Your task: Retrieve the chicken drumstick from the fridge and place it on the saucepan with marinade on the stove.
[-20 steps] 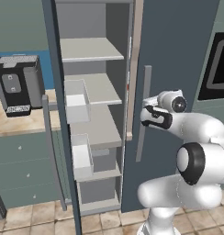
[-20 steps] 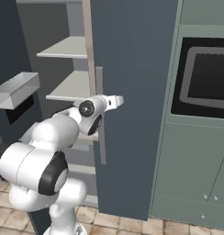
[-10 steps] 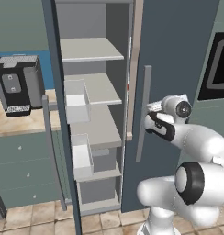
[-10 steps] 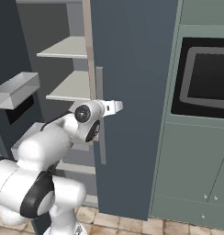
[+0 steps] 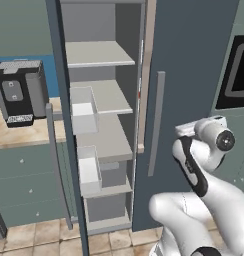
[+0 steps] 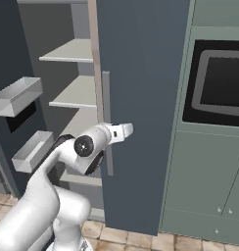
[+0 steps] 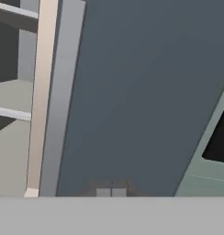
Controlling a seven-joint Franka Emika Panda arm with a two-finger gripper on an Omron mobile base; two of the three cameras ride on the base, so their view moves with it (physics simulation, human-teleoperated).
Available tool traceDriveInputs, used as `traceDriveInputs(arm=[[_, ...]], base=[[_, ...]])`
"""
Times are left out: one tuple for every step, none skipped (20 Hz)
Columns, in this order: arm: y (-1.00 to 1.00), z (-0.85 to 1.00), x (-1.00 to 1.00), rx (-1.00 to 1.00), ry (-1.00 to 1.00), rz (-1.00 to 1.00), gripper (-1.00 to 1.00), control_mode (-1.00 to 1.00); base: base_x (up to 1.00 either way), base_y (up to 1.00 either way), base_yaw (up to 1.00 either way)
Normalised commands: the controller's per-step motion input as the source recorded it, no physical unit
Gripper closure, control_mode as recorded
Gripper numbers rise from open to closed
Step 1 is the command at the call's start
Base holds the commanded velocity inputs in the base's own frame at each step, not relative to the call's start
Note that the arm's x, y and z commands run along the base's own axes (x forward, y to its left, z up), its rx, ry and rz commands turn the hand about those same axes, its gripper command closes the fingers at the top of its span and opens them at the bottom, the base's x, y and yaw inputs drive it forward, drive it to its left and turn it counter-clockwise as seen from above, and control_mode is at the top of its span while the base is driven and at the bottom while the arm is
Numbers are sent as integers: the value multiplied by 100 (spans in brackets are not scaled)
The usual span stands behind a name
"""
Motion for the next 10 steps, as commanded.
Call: traceDriveInputs(arm=[[-9,19,-76,0,0,13,100,-100],[0,16,-67,0,0,16,100,-100],[0,16,-60,0,0,20,100,-100],[0,11,-54,0,-1,23,100,-100],[0,7,-51,0,-4,25,100,-100],[0,5,-51,0,-4,27,100,-100],[0,4,-49,0,-5,28,100,-100],[0,4,-46,0,-6,29,100,-100],[0,4,-44,0,-7,29,100,-100],[0,1,-41,0,-12,26,100,-100]], base=[[0,0,0],[0,0,0],[0,0,0],[0,0,0],[0,0,0],[0,0,0],[0,0,0],[0,0,0],[0,0,0],[0,0,0]])
